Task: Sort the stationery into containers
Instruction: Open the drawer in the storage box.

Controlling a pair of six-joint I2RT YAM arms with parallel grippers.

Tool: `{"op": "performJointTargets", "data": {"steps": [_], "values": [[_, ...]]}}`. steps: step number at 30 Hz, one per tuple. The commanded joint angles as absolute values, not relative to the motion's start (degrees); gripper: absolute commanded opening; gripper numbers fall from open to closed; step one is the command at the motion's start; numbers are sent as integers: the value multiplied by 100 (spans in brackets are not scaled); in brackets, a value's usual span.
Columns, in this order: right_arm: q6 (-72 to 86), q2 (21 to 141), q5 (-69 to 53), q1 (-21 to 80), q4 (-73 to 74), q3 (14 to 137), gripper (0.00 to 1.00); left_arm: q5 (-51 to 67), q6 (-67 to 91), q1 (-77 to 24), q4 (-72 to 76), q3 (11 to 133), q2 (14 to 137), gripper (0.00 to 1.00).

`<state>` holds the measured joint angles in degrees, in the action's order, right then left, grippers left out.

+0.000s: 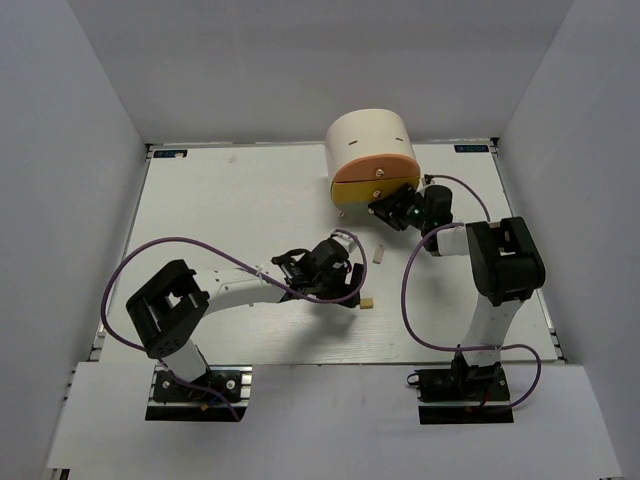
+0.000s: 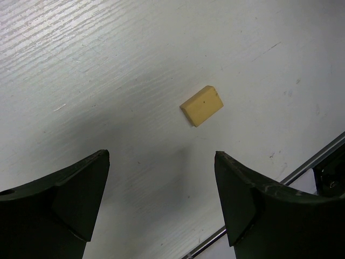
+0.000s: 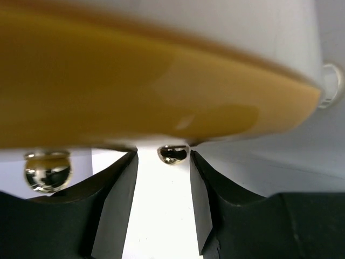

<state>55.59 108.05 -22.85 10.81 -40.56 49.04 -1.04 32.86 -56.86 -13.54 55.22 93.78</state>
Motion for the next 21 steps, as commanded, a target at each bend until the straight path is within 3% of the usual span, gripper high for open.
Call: {"op": "performJointTargets", "data": {"steps": [1,5,9,15,21], "values": [[5678,10898,-2241,1186,-4342,5063,49,-167,3313,-5722,-1397,5695,9097,88],[5686,10942,-2241,1222,-4333,5124,49,-167,3313,-5722,-1345,5695,9097,88],[5643,11021,-2215,1266,-4359,5185,41,-167,3313,-5722,-1345,5695,9097,88],[5643,10978,-2259,1266,-4386,5054,15,-114,3313,-5722,-1292,5695,9202,88],[5686,10548,-2461,1222,-4526,4439,14,-53,3200,-5774,-1239,5958,9456,92]]}}
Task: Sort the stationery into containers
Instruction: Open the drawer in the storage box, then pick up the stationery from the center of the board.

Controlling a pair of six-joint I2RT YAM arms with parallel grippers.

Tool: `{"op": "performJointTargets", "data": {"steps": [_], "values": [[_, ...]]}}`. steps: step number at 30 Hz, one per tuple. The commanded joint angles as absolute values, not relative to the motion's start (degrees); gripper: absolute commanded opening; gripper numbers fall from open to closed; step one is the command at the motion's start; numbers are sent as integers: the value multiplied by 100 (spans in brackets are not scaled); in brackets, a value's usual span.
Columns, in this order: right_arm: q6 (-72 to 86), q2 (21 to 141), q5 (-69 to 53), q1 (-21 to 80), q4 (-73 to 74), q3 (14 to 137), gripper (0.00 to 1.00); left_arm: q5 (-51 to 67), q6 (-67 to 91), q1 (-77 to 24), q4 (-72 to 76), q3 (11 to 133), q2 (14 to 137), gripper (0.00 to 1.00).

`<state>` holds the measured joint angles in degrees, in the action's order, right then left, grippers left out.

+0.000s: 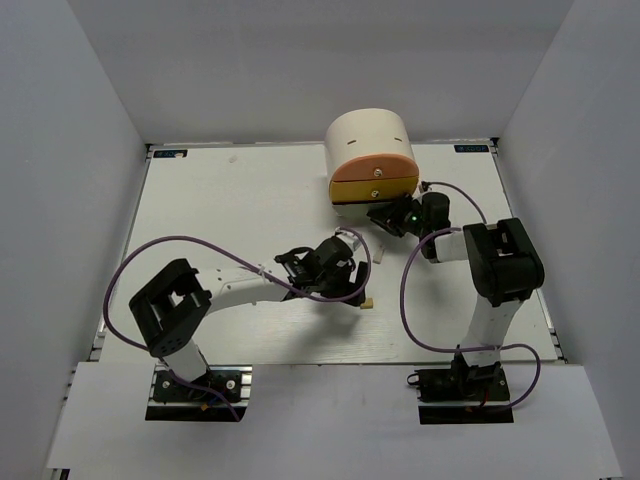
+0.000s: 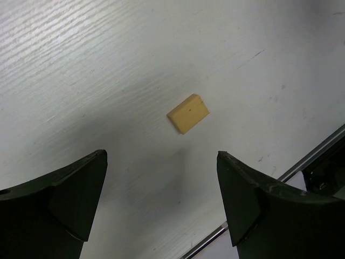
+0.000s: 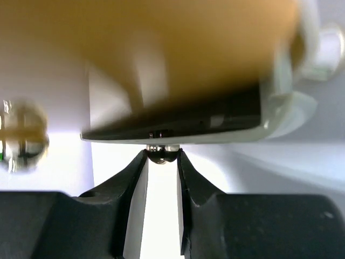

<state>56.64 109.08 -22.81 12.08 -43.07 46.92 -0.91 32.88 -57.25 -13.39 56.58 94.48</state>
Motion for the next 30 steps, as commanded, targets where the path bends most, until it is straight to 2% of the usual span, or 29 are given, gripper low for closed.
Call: {"op": "performJointTargets", "data": {"steps": [1,6,10,12,14,15,17,30], "values": [[5695,10495,-2496,1222,-4579,4221,14,-1,3147,-5827,-1239,6020,9457,92],[5757,10073,-2593,1222,-4632,3771,15,52,3032,-5880,-1239,6187,9729,94],[5739,9976,-2628,1213,-4684,3630,20,53,2980,-5994,-1239,6240,9843,94],[5713,9976,-2672,1213,-4693,3665,33,53,2979,-5994,-1239,6302,9913,94],[5695,10002,-2672,1222,-4632,3735,52,1,2979,-6047,-1239,6354,9914,94],[5704,10019,-2681,1222,-4632,3770,70,-52,2979,-6047,-1239,6354,9975,94],[5660,9976,-2811,1187,-4649,3806,79,-122,2979,-6100,-1301,6468,10028,94],[5432,8649,-3252,765,-4431,2620,81,-509,3102,-6336,-2108,7180,10739,88]]}}
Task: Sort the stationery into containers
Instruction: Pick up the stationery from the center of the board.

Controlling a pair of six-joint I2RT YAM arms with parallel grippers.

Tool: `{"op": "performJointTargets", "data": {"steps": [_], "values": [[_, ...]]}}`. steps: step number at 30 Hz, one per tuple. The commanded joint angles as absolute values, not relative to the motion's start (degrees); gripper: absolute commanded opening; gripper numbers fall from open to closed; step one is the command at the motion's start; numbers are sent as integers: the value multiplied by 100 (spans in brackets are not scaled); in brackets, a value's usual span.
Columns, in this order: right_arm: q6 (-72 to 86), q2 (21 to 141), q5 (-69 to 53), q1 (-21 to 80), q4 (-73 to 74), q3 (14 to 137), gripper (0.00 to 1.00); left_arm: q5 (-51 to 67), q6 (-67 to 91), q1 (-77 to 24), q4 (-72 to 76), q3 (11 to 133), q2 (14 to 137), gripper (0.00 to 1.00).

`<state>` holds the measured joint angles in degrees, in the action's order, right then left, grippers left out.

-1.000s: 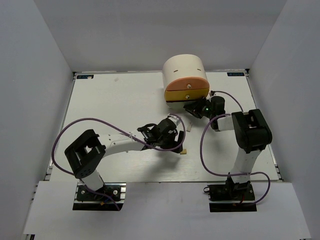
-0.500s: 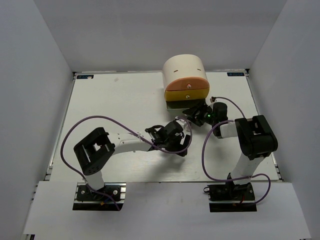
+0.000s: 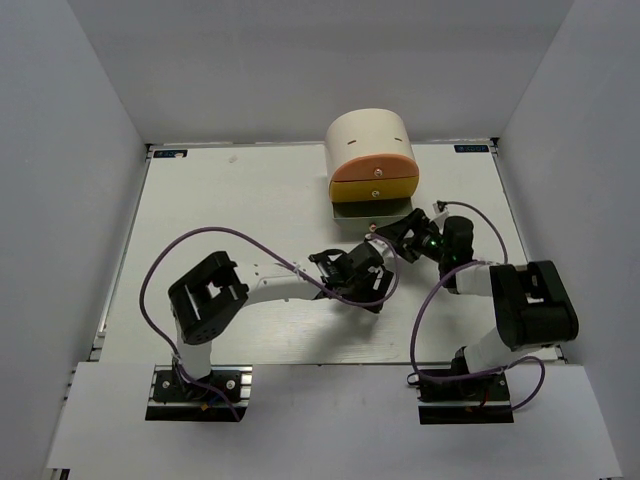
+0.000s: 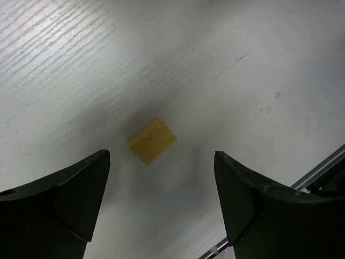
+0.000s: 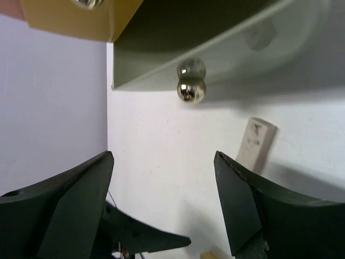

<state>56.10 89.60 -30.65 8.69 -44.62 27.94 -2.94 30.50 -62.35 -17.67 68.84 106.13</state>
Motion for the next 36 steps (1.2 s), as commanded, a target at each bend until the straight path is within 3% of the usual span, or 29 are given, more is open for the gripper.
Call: {"op": "performJointTargets", "data": {"steps": [1,8,19,25,27,28,35,36], "values": [[5362,8492,-3304,747,-4395,2523,81,-510,3155,-6337,-2214,7337,10827,87],[5080,7788,-3506,344,-4113,2154,81,-738,3331,-6442,-2777,7743,11355,81],[4913,7515,-3928,-255,-4105,2144,81,-896,3498,-6495,-2979,7867,11497,47],[4580,7532,-4376,-439,-3973,2468,80,-1256,3551,-6495,-2892,7735,11005,44],[3931,7532,-4586,-466,-3491,2740,90,-1449,3699,-6381,-2769,7524,10489,43],[3694,7532,-4597,-501,-3063,2977,90,-1511,3761,-6381,-2612,7445,10294,41],[1218,8383,-5298,-747,-459,4366,89,-2724,3814,-6109,-2111,7444,9589,40],[1091,8420,-5352,-799,-179,4377,80,-2933,3893,-6030,-1988,7497,9589,40]]}}
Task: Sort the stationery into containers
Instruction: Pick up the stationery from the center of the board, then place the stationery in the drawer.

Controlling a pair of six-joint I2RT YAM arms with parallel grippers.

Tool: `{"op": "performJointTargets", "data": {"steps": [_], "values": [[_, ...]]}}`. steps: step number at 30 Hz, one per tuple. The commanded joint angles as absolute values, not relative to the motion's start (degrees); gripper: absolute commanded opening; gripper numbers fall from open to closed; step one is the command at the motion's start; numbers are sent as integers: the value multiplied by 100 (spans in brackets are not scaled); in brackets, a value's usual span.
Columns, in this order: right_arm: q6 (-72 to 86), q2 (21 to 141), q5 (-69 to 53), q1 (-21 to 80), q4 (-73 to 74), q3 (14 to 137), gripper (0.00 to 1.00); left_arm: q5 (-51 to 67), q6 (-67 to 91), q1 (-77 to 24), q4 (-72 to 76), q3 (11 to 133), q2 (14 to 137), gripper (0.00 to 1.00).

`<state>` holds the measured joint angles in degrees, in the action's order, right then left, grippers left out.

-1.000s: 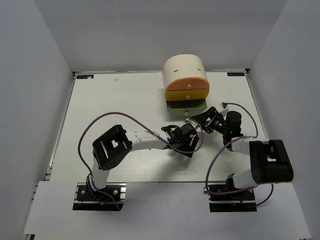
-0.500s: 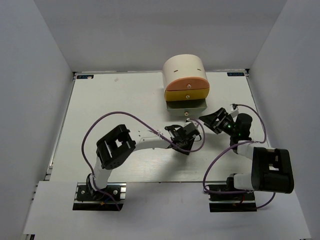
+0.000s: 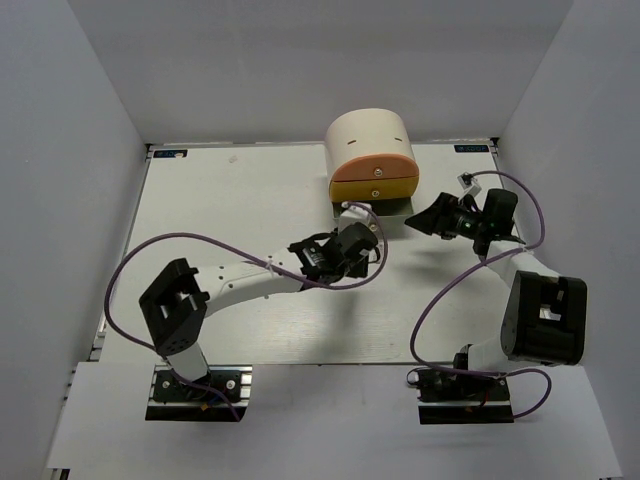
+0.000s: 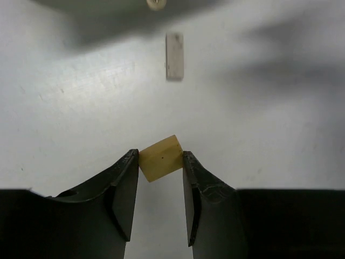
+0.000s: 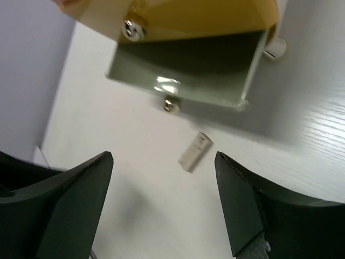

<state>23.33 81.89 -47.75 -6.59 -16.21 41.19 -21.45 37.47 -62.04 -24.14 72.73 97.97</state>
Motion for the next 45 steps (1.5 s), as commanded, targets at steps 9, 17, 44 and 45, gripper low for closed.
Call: {"op": "performJointTargets", "data": {"steps": [9,17,44,45], "values": [[35,8042,-5124,-870,387,4272,0,-3550,4008,-5634,-1495,8384,10203,38],[-184,7884,-5194,-914,545,4070,0,-3866,3621,-5414,-1222,9237,10924,38],[-791,7989,-5721,-967,1089,4245,30,-4034,3384,-5256,-1354,9633,11584,56],[-808,7989,-5739,-958,1090,4263,31,-4034,3384,-5256,-1354,9633,11584,56]]}}
